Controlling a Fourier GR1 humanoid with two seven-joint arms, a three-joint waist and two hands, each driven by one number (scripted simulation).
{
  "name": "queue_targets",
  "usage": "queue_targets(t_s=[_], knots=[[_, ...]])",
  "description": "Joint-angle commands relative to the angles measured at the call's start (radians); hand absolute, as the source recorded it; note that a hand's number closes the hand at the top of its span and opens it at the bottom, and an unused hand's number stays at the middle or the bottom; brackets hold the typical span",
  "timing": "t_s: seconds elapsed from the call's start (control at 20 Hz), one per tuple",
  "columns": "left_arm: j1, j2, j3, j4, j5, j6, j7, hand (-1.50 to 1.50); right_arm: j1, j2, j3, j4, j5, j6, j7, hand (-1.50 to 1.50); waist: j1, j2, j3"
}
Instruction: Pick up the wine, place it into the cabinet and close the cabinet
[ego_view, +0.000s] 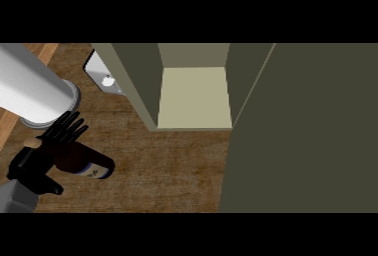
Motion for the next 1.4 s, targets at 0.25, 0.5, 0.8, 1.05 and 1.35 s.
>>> queue_targets(t_s=[0.25, 0.5, 0.8, 1.05, 1.35], knots=[[-0.066, -0.007, -0.049, 0.127, -0.096, -0.01, -0.143, -1.5, -0.034, -0.027, -0.076, -0.098, -0.071, 0.006, 0.061, -1.5, 0.003, 0.001, 0.0], [-0.028, -0.001, -0.069, 0.138, -0.111, -0.031, -0.186, -1.5, 0.009, -0.02, -0.039, -0.131, -0.04, 0.007, 0.054, -1.5, 0.004, -0.001, 0.0], [-0.062, -0.025, -0.074, 0.204, -0.112, -0.012, -0.248, -1.5, -0.001, 0.01, -0.025, -0.044, -0.036, 0.01, -0.026, -1.5, 0.005, 0.001, 0.0], [-0.086, -0.053, -0.088, 0.237, -0.078, -0.045, -0.224, 1.5, 0.048, 0.001, -0.01, -0.098, -0.019, 0.011, -0.013, -1.5, -0.005, 0.0, 0.0], [-0.025, -0.035, -0.149, 0.149, -0.112, -0.125, -0.291, 1.5, 0.057, 0.005, -0.042, -0.031, -0.051, 0.032, -0.078, -1.5, 0.002, 0.001, 0.0]])
